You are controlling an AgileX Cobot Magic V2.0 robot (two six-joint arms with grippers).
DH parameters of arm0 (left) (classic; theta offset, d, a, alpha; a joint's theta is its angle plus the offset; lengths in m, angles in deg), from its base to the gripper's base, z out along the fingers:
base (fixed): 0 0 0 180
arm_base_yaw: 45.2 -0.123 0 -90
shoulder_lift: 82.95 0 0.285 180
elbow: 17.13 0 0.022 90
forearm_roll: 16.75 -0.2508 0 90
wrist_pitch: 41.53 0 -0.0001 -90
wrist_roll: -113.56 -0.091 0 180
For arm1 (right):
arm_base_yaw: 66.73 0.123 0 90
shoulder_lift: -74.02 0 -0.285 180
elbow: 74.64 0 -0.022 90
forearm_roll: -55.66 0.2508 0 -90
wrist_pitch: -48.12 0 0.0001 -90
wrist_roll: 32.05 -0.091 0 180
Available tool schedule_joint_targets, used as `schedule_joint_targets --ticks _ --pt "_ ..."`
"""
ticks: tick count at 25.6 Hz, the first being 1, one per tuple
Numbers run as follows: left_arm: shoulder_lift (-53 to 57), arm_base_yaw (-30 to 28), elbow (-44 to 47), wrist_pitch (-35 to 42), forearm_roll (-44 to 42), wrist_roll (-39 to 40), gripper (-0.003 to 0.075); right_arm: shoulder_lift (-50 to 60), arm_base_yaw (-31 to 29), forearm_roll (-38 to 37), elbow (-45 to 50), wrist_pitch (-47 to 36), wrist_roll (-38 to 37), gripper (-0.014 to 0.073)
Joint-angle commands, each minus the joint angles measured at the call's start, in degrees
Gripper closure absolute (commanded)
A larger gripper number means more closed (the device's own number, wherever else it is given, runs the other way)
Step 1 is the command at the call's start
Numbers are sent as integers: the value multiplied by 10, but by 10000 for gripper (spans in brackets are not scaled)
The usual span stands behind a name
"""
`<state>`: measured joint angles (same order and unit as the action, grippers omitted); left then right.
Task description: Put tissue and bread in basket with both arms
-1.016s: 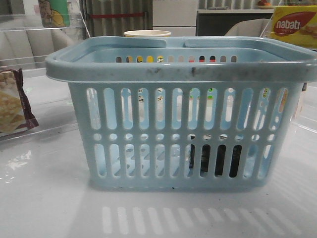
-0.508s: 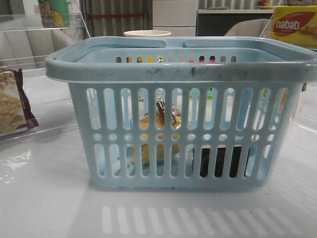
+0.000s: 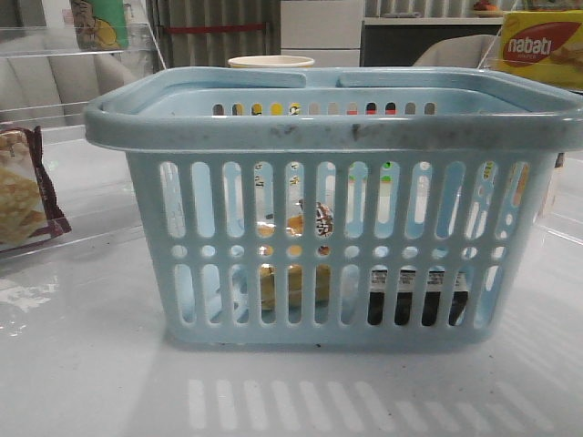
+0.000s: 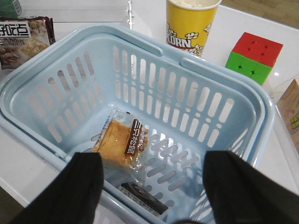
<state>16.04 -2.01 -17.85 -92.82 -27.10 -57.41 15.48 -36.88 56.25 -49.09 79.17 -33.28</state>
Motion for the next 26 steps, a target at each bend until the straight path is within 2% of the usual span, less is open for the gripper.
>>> schedule_joint_targets --ticks 1,4,10,15,19,20,24,26 --pt "69 4 53 79 -1 12 192 4 -1 -6 -16 -41 2 42" --pt "135 4 137 123 0 12 192 4 -1 -6 -16 -41 2 42" --pt "289 4 278 122 0 12 192 4 -1 -6 -16 -41 2 42" --pt "414 4 362 122 0 12 192 4 -1 -6 -16 -44 2 42" --pt "468 4 388 117 -6 12 192 2 -1 -6 -16 -27 2 62" --pt "472 4 392 117 -6 12 192 0 -1 -6 -15 -25 2 109" --pt "474 4 395 117 -6 12 192 -17 -1 -6 -14 -12 2 418" --pt "474 4 395 117 -6 12 192 -24 -1 -6 -14 -12 2 533"
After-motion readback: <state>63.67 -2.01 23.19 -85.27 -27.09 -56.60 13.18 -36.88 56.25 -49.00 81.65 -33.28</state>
